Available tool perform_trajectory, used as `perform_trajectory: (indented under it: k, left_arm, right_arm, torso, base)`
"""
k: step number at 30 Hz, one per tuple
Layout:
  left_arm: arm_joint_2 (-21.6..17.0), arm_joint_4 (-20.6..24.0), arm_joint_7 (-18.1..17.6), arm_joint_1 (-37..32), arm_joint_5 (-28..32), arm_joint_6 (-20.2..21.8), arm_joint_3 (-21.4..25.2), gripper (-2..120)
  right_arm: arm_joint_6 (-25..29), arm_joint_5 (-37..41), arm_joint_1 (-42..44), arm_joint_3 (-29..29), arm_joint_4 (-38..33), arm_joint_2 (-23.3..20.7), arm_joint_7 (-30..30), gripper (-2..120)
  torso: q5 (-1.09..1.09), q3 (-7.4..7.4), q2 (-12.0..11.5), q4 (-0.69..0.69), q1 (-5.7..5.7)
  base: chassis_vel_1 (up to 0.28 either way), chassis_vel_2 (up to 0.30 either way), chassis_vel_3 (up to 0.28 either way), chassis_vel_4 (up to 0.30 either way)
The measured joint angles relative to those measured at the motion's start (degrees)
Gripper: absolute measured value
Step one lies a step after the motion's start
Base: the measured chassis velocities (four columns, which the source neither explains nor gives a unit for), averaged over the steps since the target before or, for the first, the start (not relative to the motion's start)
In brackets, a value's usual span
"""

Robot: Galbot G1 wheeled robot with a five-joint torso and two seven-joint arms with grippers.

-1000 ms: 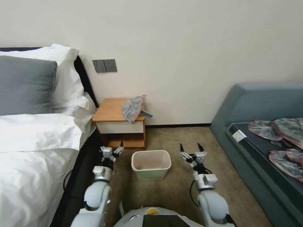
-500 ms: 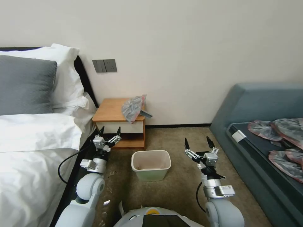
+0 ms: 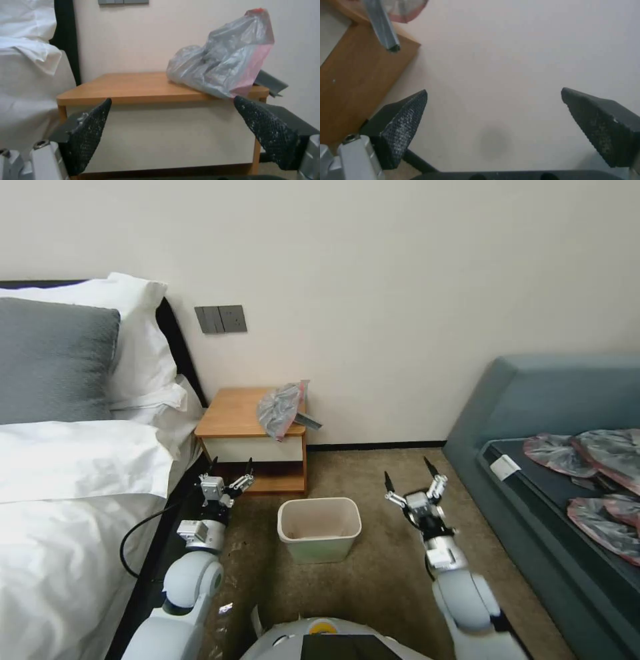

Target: Pick up the garbage bag from the table and place it over the trash can.

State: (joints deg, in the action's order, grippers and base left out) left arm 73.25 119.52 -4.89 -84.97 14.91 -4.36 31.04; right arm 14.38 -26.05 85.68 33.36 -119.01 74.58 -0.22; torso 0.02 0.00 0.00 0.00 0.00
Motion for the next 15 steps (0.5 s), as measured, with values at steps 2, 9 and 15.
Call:
perform_trajectory:
  k: [2, 9, 15]
  left_arm:
    - [0.4, -0.3, 0.0, 0.0, -0.5, -0.2, 0.0, 95]
    - [1.5, -2.1, 0.0, 0.3, -1.6, -0.5, 0.1, 95]
    - [1.8, -3.9, 0.0, 0.5, -2.4, -0.9, -0.3, 95]
  right_arm:
    - [-0.7, -1.1, -3.5, -1.6, 2.0, -3.8, -0.4, 100]
    - [-2.5, -2.2, -15.1, -9.0, 9.0, -10.6, -0.9, 100]
    - [-8.2, 1.1, -27.8, -19.9, 18.6, -13.1, -3.6, 100]
  torso:
    - [-0.01, 0.0, 0.0, -0.01, 0.0]
    - [-0.02, 0.0, 0.0, -0.02, 0.0]
    - [-0.02, 0.01, 0.0, 0.0, 0.0]
  base:
    - [0.0, 0.0, 0.0, 0.0]
    - [0.0, 0.0, 0.0, 0.0]
    - [0.0, 0.0, 0.0, 0.0]
